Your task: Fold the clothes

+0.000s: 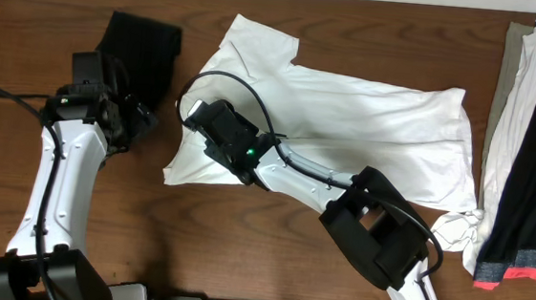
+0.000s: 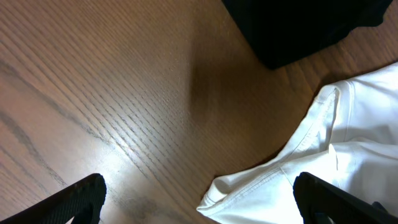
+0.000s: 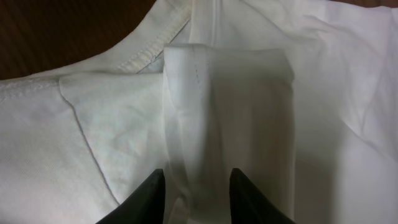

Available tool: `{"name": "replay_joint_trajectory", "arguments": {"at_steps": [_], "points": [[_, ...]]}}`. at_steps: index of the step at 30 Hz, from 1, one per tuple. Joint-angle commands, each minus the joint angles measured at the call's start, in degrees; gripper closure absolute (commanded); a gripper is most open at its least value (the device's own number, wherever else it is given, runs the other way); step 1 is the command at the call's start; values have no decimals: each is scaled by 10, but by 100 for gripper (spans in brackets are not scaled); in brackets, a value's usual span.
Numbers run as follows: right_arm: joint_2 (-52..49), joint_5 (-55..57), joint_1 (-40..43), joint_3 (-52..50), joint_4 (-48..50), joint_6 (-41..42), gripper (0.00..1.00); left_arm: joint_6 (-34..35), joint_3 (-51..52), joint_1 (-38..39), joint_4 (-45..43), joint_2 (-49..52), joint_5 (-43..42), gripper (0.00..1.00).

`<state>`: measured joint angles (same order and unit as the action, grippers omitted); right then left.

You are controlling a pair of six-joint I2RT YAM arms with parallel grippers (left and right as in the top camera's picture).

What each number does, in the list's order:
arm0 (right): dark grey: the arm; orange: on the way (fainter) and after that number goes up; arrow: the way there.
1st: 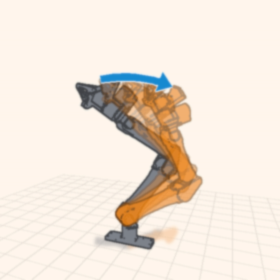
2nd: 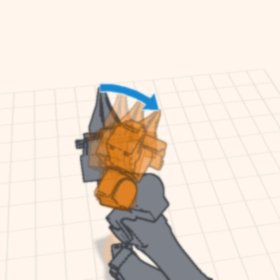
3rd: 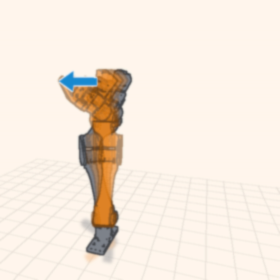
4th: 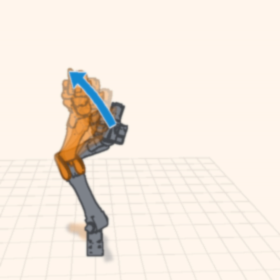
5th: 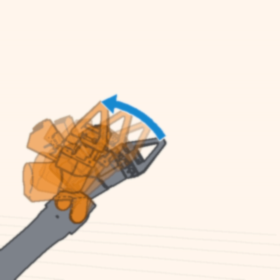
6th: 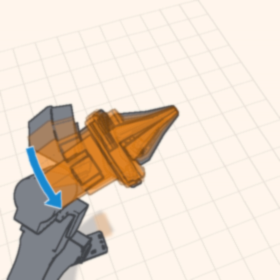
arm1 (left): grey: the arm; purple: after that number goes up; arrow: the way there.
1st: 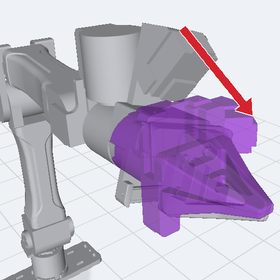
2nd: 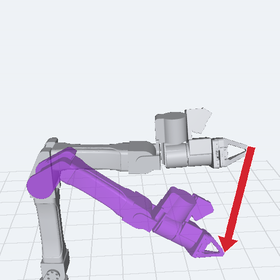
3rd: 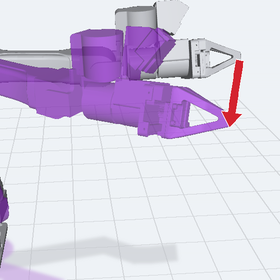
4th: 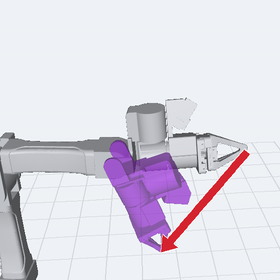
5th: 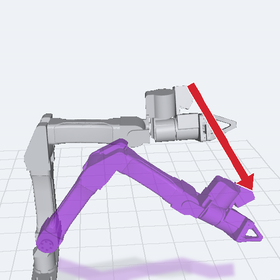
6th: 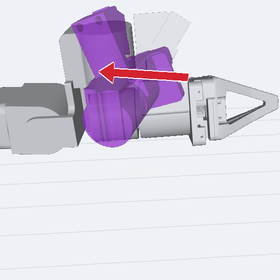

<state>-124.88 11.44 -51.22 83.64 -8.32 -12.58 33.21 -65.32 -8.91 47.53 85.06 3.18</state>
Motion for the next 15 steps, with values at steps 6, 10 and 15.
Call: {"name": "replay_joint_trajectory", "arguments": {"at_steps": [6,10,15], "points": [[-23,6,-2,7,0,14,66,1,-2,-2,1,0,3,2],[-23,6,-1,7,0,14,66,1,-2,-2,1,0,3,2],[-24,6,2,7,-2,14,70,1,-2,-2,1,0,3,2]]}}
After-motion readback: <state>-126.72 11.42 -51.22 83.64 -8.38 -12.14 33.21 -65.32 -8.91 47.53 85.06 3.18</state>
